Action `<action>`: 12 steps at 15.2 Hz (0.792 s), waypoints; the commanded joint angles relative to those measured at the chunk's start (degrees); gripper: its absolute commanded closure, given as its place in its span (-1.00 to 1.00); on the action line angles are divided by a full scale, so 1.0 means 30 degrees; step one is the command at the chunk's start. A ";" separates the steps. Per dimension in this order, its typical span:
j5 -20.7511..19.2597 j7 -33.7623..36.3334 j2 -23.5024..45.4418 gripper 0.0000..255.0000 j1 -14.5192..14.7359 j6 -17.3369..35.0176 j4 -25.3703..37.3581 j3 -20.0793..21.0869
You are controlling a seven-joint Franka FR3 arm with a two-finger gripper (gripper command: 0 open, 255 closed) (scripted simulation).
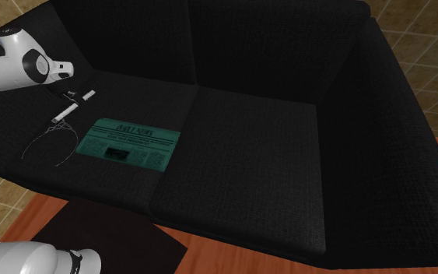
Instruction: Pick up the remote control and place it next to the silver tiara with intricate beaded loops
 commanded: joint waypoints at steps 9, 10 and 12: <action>0.0379 -0.0248 -0.1234 -1.00 -0.0102 -0.2030 0.0826 0.0129; 0.0379 -0.0248 -0.1234 -1.00 -0.0102 -0.2030 0.0826 0.0129; 0.0379 -0.0248 -0.1234 -1.00 -0.0102 -0.2030 0.0826 0.0129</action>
